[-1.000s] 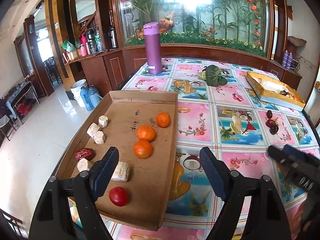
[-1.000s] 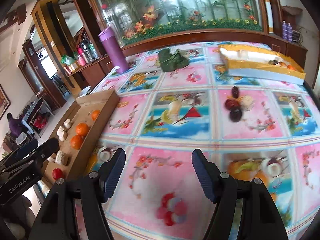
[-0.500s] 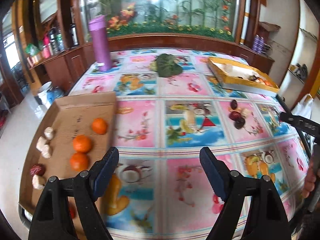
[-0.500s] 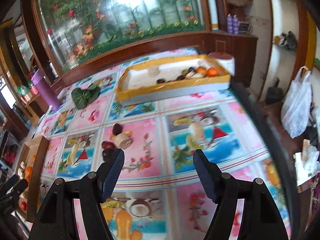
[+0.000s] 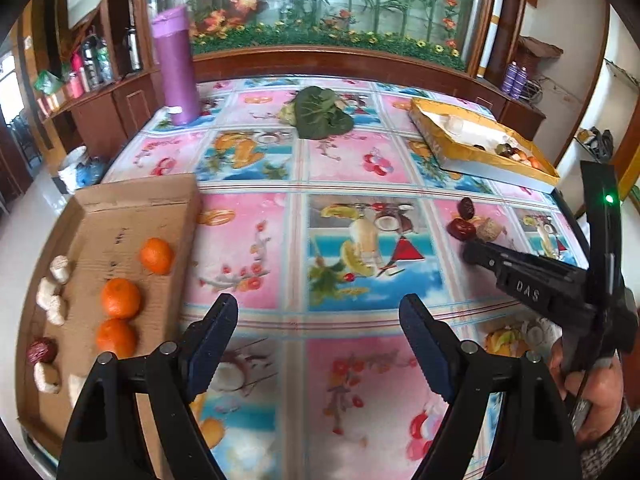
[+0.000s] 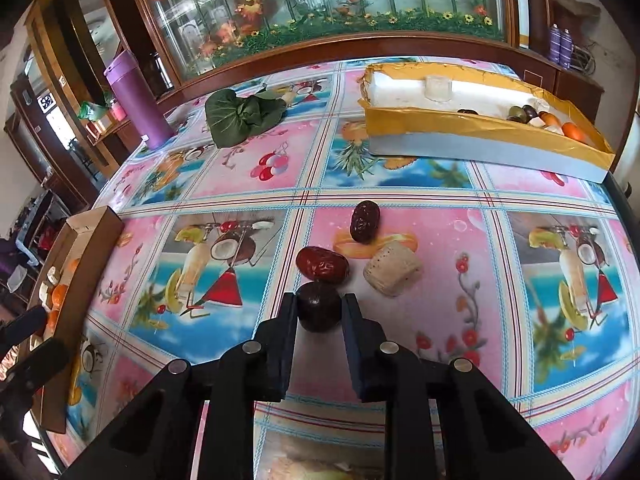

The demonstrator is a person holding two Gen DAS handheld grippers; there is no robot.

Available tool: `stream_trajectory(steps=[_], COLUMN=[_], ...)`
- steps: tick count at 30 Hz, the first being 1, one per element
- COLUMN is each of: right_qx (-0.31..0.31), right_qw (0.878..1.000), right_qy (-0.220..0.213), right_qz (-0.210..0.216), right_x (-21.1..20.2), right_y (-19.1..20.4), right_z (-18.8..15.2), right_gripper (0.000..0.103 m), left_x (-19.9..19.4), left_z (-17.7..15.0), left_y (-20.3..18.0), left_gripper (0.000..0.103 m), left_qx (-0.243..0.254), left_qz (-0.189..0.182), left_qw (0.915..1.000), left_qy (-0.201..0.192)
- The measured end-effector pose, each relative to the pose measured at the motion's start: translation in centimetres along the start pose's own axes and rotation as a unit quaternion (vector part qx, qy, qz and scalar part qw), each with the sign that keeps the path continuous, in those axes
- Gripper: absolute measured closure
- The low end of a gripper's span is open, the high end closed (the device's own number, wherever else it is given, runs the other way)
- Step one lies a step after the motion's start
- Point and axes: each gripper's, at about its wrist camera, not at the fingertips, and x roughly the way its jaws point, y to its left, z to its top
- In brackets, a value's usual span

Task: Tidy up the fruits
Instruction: 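Grasp the dark plum with the right gripper while the left grasps a red date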

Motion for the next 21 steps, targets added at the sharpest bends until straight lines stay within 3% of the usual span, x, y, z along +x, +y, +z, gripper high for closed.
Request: stream_trajectory(steps=[6,11,14,21], right_qx=[0.056,0.121,0.130,0.119], right_qw=[0.998,0.992,0.990,0.992], right_qy=[-0.015,-0.038,-0.043,-0.039], right_qz=[-0.019,-0.029,-0.020,-0.005], right_x=[-2.3,-4.1,-4.3,-4.1], right_y=[-3.5,-7.9,-8.2,-7.2], right_z=[-1.7,-2.6,-2.4,-2.3], right_gripper=[0.080,0.080,0.080,0.079], left_x=[3.7,6.5,8.1,11.3], left_z=[1.2,3.2,4.3,4.9], left_y=[-3.4,-7.0,-8.8,-12.3], left_gripper=[0.021,0.021,0.022,0.042], left_qx=[0.039,0.077,0.089,0.144], left_qz=[-0.038,-0.074,-0.106,-0.114], left_qw=[0.9981,0.9940,0.9902,0.9828], left_qy=[0.030,0.023,0.020,0.024])
